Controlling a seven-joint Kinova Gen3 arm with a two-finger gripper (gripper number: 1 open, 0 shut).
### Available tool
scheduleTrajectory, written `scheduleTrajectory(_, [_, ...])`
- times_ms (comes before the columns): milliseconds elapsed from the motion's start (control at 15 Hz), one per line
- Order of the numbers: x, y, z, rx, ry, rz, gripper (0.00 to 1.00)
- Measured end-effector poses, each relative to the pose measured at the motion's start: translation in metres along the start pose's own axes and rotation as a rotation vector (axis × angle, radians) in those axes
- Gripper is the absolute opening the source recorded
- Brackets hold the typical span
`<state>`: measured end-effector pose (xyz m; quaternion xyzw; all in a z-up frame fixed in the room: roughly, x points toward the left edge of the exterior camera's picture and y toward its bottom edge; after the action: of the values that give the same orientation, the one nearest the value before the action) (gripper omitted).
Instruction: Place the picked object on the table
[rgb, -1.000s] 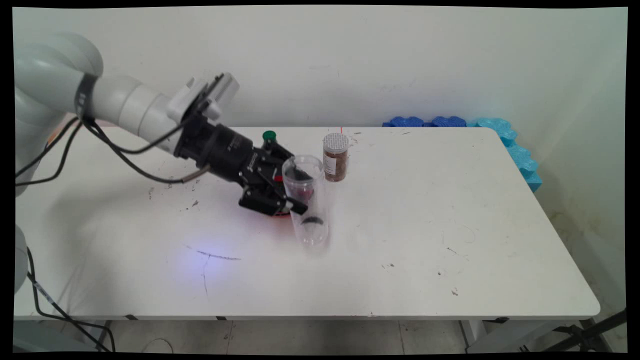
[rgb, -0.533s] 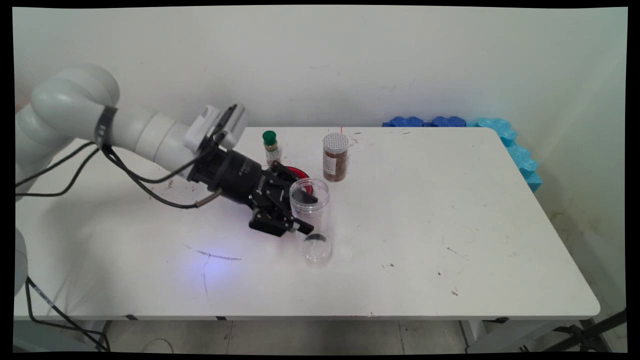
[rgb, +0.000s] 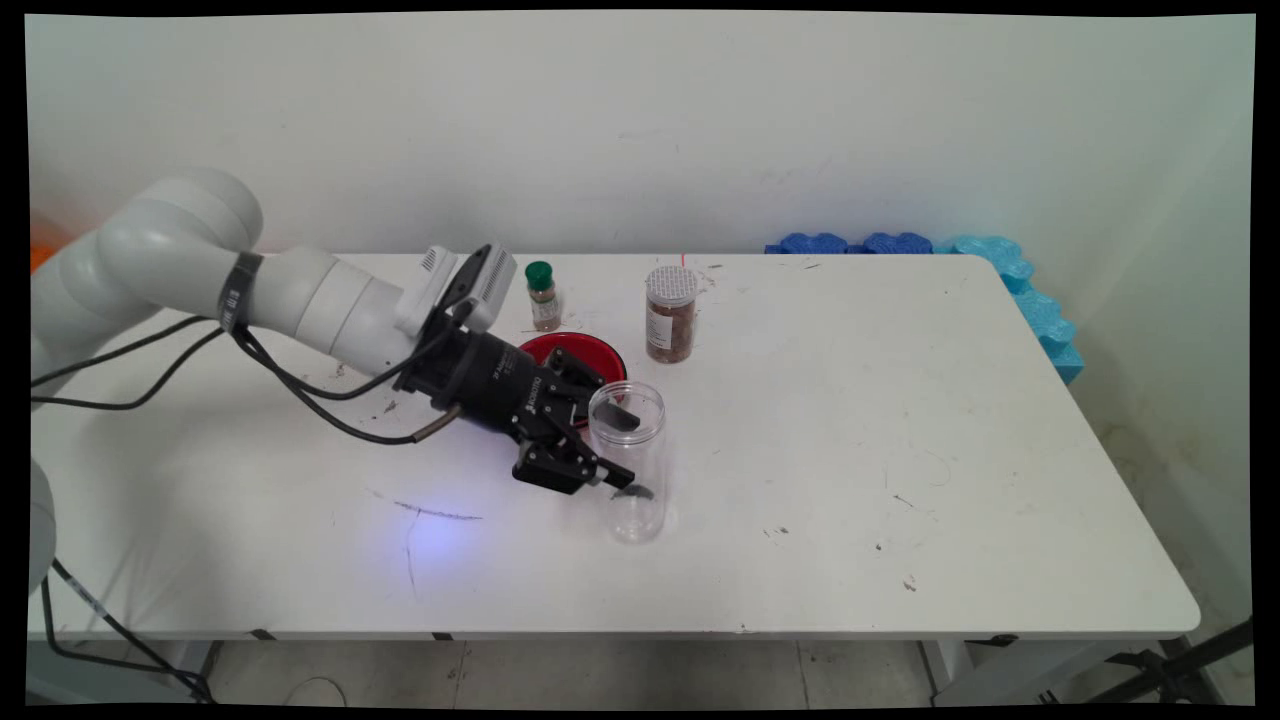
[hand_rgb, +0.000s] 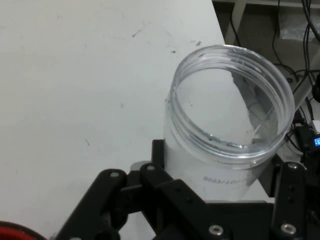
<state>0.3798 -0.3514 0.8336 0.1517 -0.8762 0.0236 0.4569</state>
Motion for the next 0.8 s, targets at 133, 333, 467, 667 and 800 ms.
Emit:
scheduleTrajectory(133, [-0.004, 0.0, 0.003, 0.003, -0.006, -0.004, 0.0])
scheduleTrajectory(333, [-0.008, -0.001, 0.006, 0.009, -0.014, -0.008, 0.0])
scheduleTrajectory(467, [-0.01, -0.001, 0.008, 0.012, -0.018, -0.012, 0.0])
scheduleTrajectory(667, [-0.013, -0.003, 0.01, 0.016, -0.023, -0.016, 0.0])
scheduleTrajectory(800, [-0.013, -0.003, 0.01, 0.019, -0.022, -0.018, 1.0])
